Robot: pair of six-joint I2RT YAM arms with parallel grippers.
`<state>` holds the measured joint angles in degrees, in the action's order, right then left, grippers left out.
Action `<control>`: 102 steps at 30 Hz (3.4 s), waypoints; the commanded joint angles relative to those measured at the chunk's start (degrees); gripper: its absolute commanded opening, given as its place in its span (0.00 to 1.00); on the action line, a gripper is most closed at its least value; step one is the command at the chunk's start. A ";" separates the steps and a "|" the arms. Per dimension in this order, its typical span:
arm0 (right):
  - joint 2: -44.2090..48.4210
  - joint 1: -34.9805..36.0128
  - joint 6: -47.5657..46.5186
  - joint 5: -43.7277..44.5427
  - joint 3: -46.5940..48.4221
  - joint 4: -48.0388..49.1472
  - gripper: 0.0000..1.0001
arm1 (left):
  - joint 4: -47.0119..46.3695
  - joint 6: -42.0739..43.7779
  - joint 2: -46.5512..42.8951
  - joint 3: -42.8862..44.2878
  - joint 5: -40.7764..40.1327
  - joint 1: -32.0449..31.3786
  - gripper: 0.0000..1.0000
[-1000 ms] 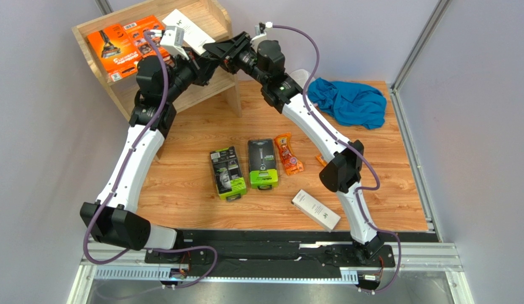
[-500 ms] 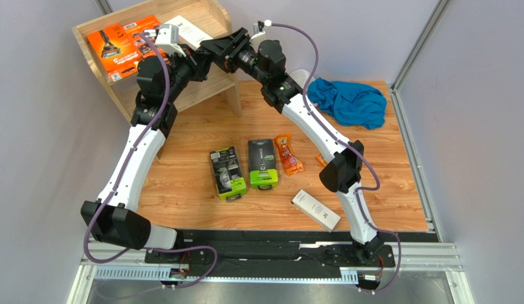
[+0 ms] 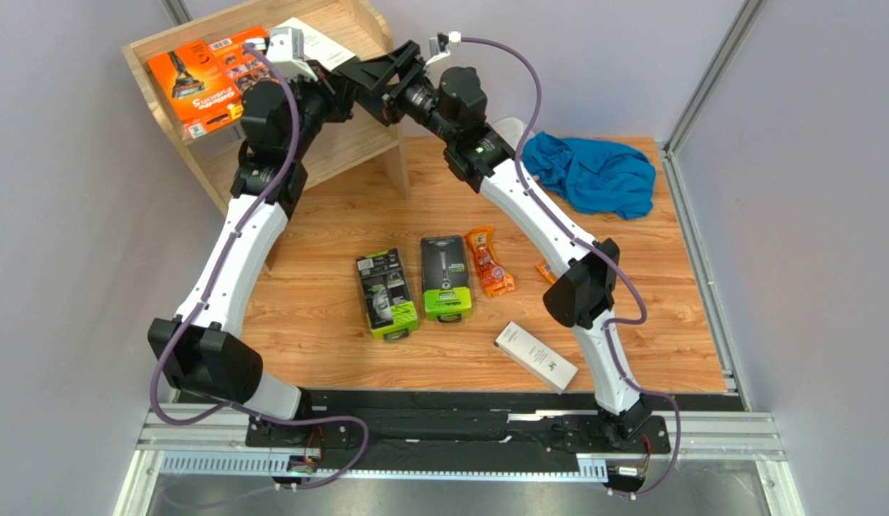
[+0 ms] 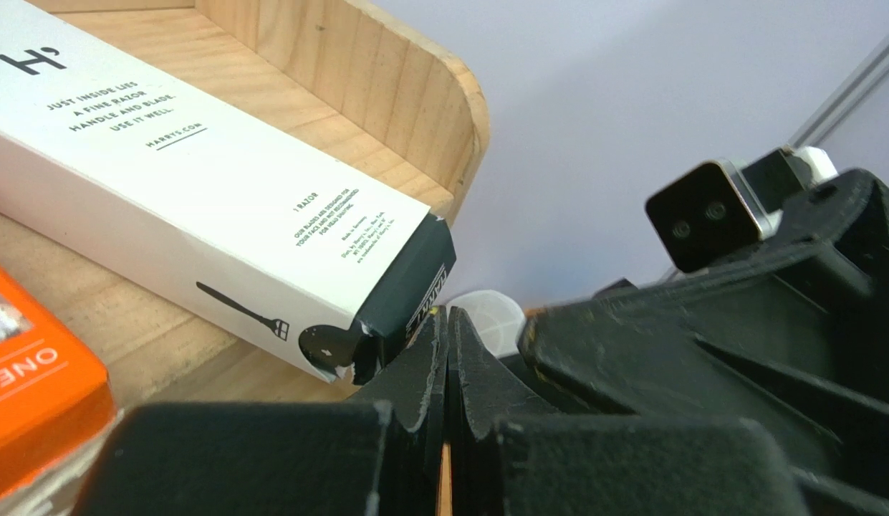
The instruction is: Place and organize the shaving razors onto the shelf
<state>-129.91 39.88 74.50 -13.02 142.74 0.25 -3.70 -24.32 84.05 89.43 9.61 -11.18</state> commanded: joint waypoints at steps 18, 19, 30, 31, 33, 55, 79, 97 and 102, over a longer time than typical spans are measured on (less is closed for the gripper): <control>31.01 -0.59 -15.16 -0.35 -36.11 -4.03 0.73 | -3.77 -0.38 2.35 3.57 7.87 1.69 0.00; 32.07 -0.68 -15.96 -0.08 -39.08 -4.29 0.73 | -3.50 -0.47 1.39 3.04 8.84 1.60 0.00; 50.53 -0.68 -28.08 -1.05 -63.53 -10.70 0.79 | 11.86 -0.21 -12.67 -4.96 15.88 -1.74 0.34; 52.02 -0.59 -29.22 -0.52 -65.03 -11.93 0.82 | 12.75 -0.21 -13.64 -6.44 16.49 -1.74 0.39; 56.85 -0.68 -32.74 1.23 -69.76 -15.88 0.94 | 15.83 -0.47 -16.53 -7.86 17.46 -1.74 0.49; 78.59 -0.85 -49.71 19.61 -88.07 -48.06 1.00 | 23.65 -7.76 -33.51 -33.79 24.14 -1.74 0.99; 53.80 -0.59 -56.39 8.01 -91.06 -48.24 1.00 | 22.95 -13.30 -32.73 -44.87 28.10 -6.92 0.99; 31.47 6.88 -58.16 19.16 -81.66 -55.62 0.94 | 21.81 -12.77 -28.50 -44.43 28.63 -8.07 0.99; 30.51 6.62 -58.50 19.26 -80.34 -55.54 0.90 | 22.34 -12.16 -28.50 -44.43 28.63 -8.16 0.99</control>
<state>-98.59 46.48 16.58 3.90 59.88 -53.87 20.03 -37.01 55.57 44.53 37.28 -18.90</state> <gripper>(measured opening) 0.933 0.990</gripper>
